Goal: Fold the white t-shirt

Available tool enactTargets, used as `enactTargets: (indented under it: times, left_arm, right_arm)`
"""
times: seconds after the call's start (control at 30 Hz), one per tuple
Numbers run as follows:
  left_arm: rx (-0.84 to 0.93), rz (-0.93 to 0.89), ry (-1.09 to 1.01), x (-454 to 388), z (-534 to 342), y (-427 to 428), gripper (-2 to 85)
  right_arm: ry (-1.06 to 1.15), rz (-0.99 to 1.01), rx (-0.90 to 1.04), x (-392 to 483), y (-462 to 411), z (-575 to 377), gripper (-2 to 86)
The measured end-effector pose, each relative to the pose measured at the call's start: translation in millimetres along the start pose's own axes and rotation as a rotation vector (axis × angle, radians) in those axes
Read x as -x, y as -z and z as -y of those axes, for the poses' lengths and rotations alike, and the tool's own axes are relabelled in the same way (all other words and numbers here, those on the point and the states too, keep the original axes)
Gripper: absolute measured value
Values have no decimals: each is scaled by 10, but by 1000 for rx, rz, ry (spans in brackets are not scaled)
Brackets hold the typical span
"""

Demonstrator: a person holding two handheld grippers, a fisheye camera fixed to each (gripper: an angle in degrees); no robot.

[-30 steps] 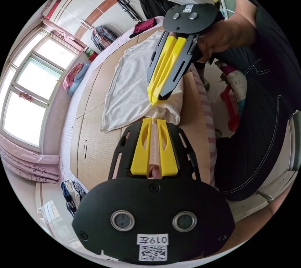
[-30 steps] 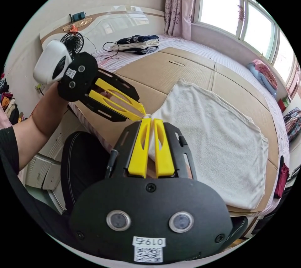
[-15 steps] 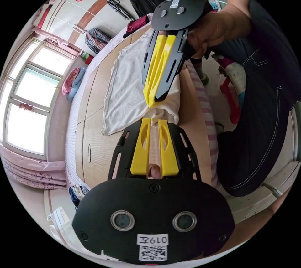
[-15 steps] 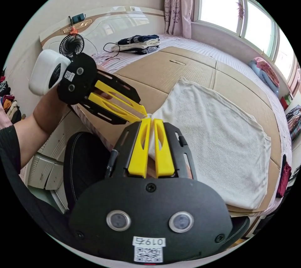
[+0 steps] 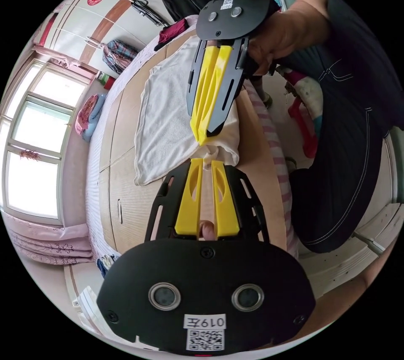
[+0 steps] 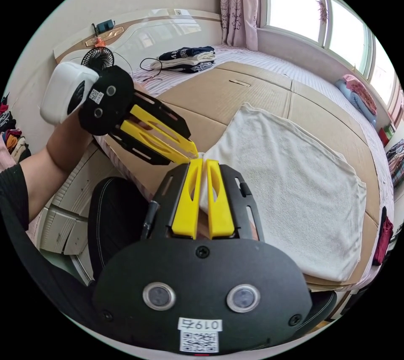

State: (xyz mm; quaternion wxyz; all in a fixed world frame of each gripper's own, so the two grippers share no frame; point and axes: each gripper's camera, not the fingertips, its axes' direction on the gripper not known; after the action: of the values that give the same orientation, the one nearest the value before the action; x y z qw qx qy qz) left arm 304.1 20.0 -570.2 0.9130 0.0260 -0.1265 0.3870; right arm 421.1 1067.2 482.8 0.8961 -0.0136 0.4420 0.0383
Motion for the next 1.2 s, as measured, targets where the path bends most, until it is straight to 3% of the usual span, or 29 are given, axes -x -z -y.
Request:
enactTargets:
  times: [0.37,0.57,0.77,1.2]
  left_arm:
    - [29,24,-14,-45,114,-65,6]
    - [-41,159,73,-209,56,116,6]
    - [46,151,31,-445,102,-77,5]
    - [38,125,46,-475,-49,-100,5]
  right_arm:
    - [-11,17,-5,-198,94,-15,4]
    - [-22,40,-25,-304,170,-8,4]
    - [-40,122,14,-408,34,25,4]
    - [-82,200,67,-443,-263,78,7]
